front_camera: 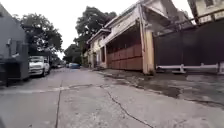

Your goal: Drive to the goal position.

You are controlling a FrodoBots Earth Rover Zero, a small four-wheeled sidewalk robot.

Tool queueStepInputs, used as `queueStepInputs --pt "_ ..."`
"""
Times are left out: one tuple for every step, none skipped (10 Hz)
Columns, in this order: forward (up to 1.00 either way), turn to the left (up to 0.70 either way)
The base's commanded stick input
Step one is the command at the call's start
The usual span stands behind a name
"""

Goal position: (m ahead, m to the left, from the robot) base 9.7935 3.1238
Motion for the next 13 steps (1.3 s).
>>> queueStepInputs --pt "0.70 0.27" --pt "0.70 0.27" --pt "0.70 0.27" --pt "0.70 0.02" --pt "0.70 0.00" --pt "0.70 0.00" --pt "0.70 0.00" --pt "0.70 0.00" --pt "0.70 0.00" --pt "0.70 0.00" --pt "0.70 0.00" --pt "0.70 0.00" --pt "0.70 0.00"
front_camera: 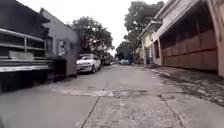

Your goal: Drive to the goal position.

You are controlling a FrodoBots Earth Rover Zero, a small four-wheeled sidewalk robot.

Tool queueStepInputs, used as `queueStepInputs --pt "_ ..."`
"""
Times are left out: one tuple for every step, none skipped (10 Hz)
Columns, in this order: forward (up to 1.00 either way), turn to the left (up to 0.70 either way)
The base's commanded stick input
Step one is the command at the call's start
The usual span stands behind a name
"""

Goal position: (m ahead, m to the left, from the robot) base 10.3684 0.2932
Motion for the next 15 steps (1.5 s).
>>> queueStepInputs --pt "0.70 0.00" --pt "0.70 0.00" --pt "0.70 0.00" --pt "0.77 0.00" --pt "0.85 0.00" --pt "0.94 0.00" --pt "1.00 0.00" --pt "1.00 0.00" --pt "1.00 0.00" --pt "1.00 0.00" --pt "1.00 0.00" --pt "1.00 0.00" --pt "1.00 0.00" --pt "1.00 0.00" --pt "1.00 0.00"
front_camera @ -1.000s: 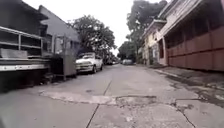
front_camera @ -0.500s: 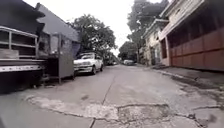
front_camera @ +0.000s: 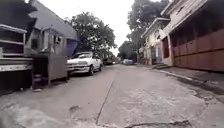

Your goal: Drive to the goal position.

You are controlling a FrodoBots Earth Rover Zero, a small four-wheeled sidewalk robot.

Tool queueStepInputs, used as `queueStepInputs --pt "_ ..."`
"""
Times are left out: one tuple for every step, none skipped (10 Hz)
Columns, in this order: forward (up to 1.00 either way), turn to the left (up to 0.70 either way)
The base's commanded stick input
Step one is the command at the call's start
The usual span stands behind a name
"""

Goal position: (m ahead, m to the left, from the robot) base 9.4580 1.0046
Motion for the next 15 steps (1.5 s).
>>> queueStepInputs --pt "1.00 0.00" --pt "1.00 0.00" --pt "1.00 0.00" --pt "1.00 0.00" --pt "1.00 -0.15" --pt "1.00 -0.26" --pt "1.00 -0.09" --pt "1.00 0.00" --pt "1.00 0.00" --pt "1.00 0.00" --pt "1.00 0.00" --pt "1.00 0.00" --pt "1.00 0.00" --pt "1.00 0.00" --pt "1.00 0.00"
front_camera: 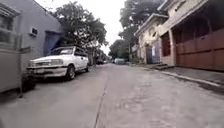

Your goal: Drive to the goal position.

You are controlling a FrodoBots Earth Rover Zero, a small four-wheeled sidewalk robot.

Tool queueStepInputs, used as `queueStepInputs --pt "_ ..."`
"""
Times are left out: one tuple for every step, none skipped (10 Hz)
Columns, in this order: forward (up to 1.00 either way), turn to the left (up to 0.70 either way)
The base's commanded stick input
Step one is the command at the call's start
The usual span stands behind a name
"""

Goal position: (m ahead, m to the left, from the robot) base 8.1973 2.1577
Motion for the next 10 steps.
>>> queueStepInputs --pt "1.00 0.00" --pt "1.00 0.00" --pt "1.00 0.00" --pt "1.00 0.00" --pt "1.00 0.00" --pt "1.00 0.00" --pt "1.00 0.00" --pt "1.00 0.00" --pt "1.00 0.00" --pt "1.00 0.00"
